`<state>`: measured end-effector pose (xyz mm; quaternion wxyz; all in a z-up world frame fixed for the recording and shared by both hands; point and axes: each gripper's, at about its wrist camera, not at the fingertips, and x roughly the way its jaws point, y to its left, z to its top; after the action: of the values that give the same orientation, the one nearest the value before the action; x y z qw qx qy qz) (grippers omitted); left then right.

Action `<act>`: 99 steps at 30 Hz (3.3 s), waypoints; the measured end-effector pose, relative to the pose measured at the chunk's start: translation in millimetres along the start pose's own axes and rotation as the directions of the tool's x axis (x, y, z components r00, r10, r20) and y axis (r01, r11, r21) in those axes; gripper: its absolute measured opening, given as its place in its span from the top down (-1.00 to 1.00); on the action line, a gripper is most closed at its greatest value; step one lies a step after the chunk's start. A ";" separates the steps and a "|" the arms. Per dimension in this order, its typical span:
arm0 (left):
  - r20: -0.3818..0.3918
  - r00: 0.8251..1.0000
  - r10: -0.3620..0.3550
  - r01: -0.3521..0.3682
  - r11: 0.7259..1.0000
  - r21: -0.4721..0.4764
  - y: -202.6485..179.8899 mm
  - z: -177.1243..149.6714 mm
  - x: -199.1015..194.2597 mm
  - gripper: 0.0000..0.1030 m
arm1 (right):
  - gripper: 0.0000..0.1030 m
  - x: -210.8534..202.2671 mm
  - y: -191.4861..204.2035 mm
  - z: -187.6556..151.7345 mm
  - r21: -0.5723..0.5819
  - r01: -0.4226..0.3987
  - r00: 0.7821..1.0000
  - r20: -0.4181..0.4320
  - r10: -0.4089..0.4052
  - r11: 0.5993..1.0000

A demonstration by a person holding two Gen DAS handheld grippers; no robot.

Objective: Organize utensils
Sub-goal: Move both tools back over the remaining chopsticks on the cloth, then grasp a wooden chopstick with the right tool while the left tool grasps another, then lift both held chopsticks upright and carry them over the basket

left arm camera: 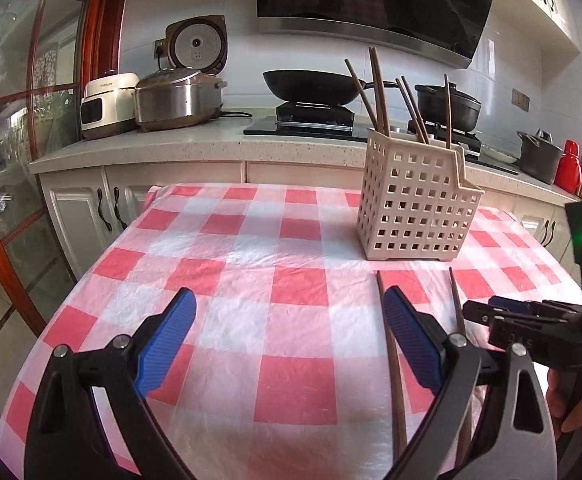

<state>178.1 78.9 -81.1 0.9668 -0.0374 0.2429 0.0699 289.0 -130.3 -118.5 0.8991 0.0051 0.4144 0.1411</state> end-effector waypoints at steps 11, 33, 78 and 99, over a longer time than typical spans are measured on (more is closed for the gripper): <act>0.000 1.000 -0.008 0.008 0.999 0.036 -5.2 -6.0 -1.2 -0.78 | 0.21 24.4 18.8 12.7 -0.064 0.099 0.994 -0.035 -0.102 0.993; -0.012 1.000 -0.004 0.004 1.000 0.019 0.6 -8.7 0.3 -0.78 | 0.87 10.4 -6.3 6.0 -0.094 -0.032 0.996 -0.082 0.024 0.995; -0.384 0.910 -0.155 0.237 0.956 0.175 -85.1 -4.6 106.4 0.89 | 0.89 -1.8 -12.0 -7.0 -0.143 -0.018 0.999 -0.037 0.013 0.990; -0.102 0.968 -0.230 0.241 0.964 0.110 -58.6 32.3 -1.0 0.89 | 0.89 -86.5 -13.9 10.9 -0.116 -0.049 0.966 0.246 0.077 0.992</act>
<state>201.3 24.3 -50.0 0.9570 -0.0103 0.2830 -0.0620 247.3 -164.8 -48.8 0.9382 -0.0128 0.2890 0.1903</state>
